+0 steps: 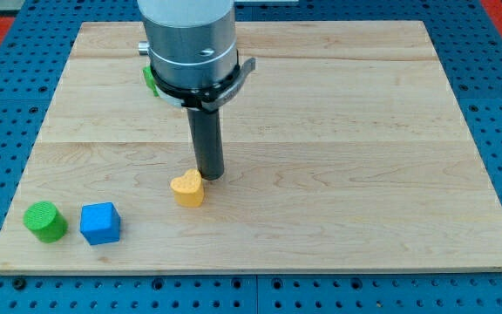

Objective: Place the yellow heart parallel to the right of the blue cube

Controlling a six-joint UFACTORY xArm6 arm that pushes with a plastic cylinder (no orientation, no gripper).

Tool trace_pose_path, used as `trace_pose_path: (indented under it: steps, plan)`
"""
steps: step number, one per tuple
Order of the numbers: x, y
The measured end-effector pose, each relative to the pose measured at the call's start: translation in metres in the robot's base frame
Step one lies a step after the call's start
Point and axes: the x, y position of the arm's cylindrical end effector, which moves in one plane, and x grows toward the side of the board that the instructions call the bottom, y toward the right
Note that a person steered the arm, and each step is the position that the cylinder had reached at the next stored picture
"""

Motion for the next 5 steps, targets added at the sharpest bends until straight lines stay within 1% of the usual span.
trace_pose_path:
  steps: [1, 2, 4, 5]
  plan:
    - [0.010, -0.008]
    - [0.046, -0.008]
    - [0.055, -0.012]
    - [0.039, -0.026]
